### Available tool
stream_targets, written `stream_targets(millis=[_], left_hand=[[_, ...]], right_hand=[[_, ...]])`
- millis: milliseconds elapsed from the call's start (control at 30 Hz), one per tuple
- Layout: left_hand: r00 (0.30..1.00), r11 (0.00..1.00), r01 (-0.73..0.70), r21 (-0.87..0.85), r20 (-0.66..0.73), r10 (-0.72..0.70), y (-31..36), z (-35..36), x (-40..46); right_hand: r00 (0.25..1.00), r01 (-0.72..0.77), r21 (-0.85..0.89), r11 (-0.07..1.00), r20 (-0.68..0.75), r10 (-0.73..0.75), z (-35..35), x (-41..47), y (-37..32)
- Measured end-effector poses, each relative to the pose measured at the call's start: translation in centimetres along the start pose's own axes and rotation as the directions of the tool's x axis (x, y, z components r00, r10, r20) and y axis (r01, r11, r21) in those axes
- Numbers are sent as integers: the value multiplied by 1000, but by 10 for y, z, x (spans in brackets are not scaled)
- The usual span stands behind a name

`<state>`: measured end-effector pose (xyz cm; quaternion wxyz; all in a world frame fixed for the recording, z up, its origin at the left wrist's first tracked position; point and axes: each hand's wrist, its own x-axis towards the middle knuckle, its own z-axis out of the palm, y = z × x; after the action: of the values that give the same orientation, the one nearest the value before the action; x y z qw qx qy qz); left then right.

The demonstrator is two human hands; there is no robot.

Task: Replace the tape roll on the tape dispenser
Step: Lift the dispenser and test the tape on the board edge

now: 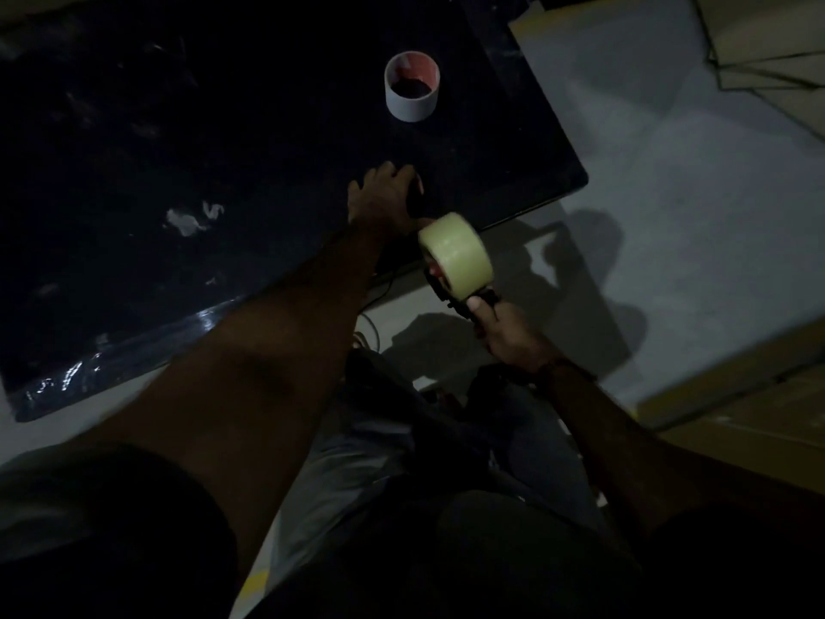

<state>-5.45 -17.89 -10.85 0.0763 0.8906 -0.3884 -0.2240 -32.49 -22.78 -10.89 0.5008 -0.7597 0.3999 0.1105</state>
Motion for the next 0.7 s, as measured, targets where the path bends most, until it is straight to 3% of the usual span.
stream_targets(millis=[100,300,533,700], left_hand=[[1000,1000,-8,-16,6,9,-2,-3,-1],[999,998,-20,-56,-29,19,-4,0,0],[999,999,-10,-34,-46,9,2,-3,-7],[996,993,46,-108,-67,-53,1,-9,-22]], right_hand=[[995,-83,171,982,63,73,-4,-4,4],[974,-224,-4,975,19,224,-22,-38,50],[985,-168,67,983,-26,170,-34,-38,30],[985,-147,168,975,-66,160,-44,-56,12]])
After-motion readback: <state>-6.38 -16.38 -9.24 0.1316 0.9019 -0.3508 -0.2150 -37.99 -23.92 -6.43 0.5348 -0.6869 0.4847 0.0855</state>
